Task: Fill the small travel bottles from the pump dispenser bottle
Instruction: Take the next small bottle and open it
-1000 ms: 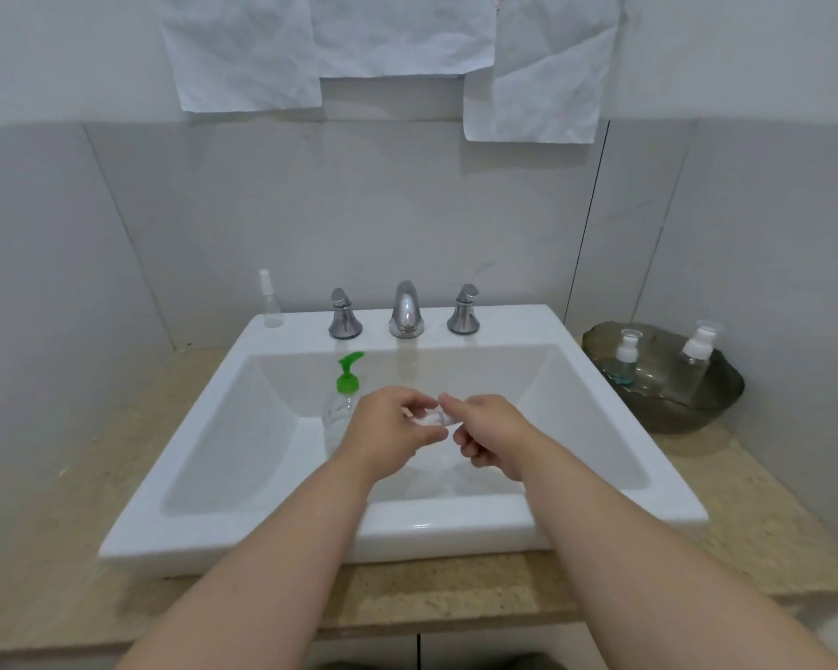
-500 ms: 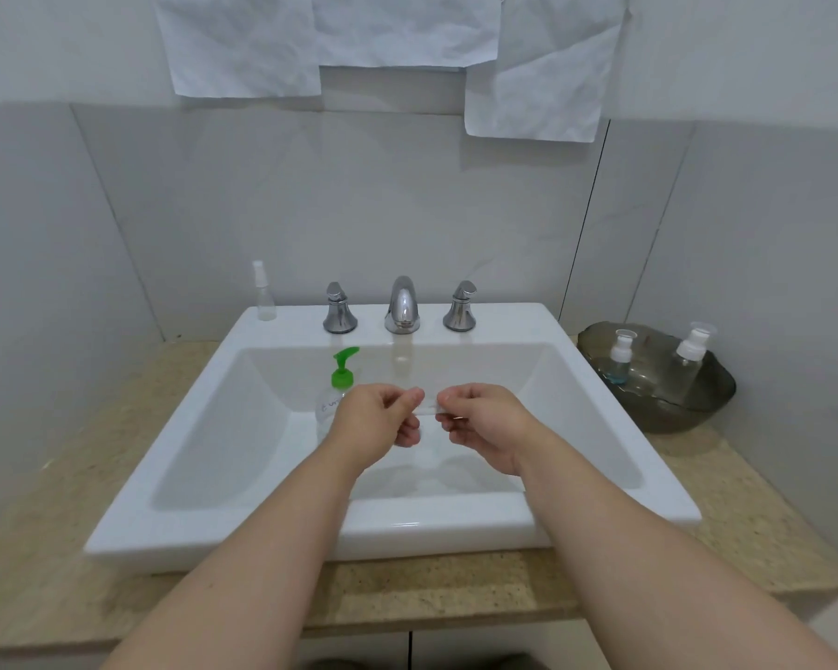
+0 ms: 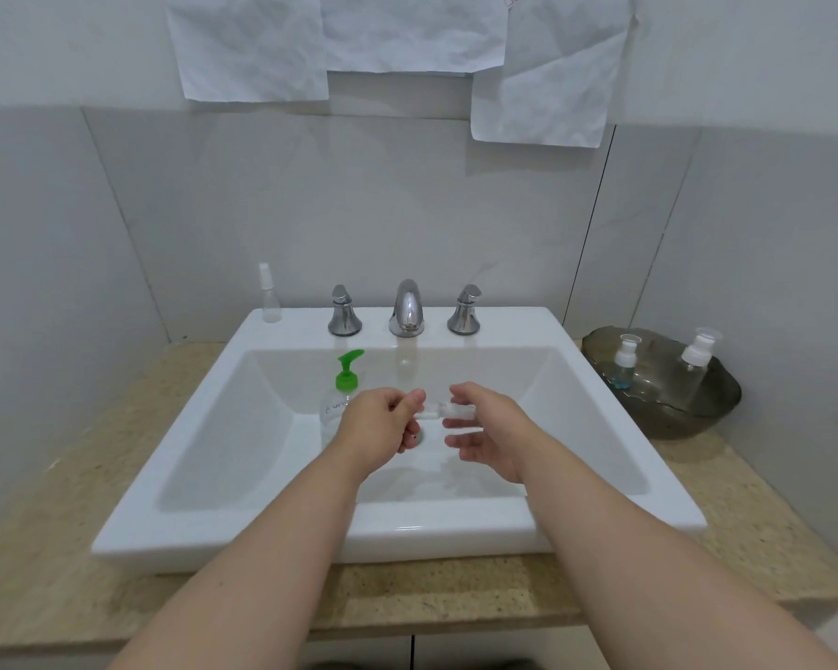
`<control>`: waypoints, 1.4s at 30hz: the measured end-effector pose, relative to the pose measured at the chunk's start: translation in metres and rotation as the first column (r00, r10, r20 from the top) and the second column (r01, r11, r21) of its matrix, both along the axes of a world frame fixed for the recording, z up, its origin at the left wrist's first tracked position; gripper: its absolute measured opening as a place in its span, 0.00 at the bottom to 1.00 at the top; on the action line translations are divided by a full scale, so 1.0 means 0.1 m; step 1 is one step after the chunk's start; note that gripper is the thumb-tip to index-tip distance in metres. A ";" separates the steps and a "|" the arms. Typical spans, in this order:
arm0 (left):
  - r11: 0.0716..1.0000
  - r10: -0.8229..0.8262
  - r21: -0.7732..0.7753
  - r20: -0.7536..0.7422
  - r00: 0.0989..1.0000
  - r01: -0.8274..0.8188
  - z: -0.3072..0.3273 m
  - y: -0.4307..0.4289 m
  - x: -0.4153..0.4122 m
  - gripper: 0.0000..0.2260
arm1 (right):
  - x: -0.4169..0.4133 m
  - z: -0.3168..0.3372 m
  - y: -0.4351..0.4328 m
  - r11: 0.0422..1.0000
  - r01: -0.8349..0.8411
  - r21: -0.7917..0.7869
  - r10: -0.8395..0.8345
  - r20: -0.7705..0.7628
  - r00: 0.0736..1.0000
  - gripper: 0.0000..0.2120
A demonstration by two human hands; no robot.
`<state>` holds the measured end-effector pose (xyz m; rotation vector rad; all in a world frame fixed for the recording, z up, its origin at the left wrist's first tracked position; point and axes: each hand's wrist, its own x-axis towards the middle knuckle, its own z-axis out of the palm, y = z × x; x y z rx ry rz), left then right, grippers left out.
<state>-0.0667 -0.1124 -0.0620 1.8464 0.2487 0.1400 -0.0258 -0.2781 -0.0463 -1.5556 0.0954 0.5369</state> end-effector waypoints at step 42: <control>0.999 0.021 -0.048 0.034 0.999 -0.020 -0.11 -0.05 0.28 0.03 | 1.47 0.19 -0.27 0.714 0.655 -0.249 -0.356 0.676 0.645 0.16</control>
